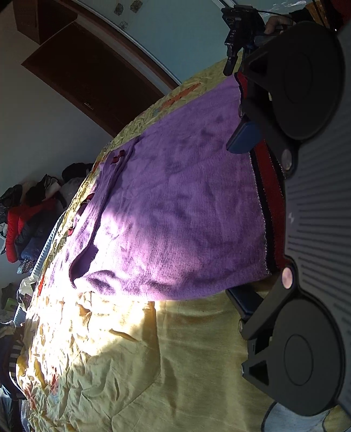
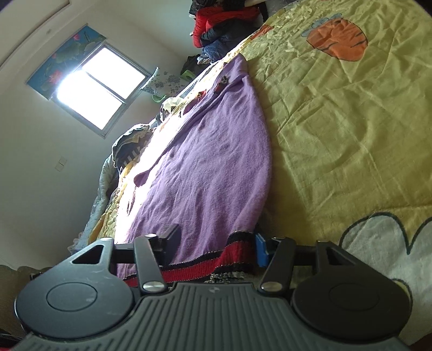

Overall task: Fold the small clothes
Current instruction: 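Roll the right gripper and grasp the red ribbed hem of the sweater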

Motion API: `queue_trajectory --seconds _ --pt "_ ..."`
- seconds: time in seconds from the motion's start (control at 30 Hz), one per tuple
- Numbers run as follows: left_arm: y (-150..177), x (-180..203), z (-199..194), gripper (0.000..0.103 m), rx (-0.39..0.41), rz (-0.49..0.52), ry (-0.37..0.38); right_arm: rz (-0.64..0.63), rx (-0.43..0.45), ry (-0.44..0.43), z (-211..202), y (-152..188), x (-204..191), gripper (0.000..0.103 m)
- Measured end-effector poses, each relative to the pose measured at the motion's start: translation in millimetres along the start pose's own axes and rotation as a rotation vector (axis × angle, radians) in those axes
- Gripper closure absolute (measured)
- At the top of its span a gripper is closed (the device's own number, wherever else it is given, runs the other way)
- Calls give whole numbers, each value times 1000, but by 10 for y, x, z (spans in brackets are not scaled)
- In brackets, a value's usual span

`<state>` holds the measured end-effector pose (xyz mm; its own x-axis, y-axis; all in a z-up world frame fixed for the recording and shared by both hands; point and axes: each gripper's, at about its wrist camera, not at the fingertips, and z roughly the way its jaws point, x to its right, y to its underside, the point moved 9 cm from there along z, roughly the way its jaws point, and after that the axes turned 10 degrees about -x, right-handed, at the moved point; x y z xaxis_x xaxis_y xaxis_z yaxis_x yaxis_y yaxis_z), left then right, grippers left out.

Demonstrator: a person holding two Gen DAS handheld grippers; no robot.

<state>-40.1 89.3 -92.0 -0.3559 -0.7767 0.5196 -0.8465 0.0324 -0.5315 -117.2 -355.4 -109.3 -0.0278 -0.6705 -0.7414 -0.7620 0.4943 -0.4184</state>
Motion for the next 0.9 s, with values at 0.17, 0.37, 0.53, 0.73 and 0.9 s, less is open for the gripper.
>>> queue_trajectory --seconds 0.17,0.37,0.53,0.73,0.9 --pt "-27 -15 12 0 4 -81 108 36 -2 -33 49 -4 64 74" --pt "-83 -53 51 0 21 -181 225 73 11 -25 119 -16 145 93" --pt "-83 -26 61 0 37 -165 217 93 38 -34 184 -86 153 94" --pt "-93 -98 -7 0 76 -197 250 73 33 -18 240 -103 114 95" --pt "-168 10 138 1 79 -151 168 87 37 -12 251 -119 134 96"
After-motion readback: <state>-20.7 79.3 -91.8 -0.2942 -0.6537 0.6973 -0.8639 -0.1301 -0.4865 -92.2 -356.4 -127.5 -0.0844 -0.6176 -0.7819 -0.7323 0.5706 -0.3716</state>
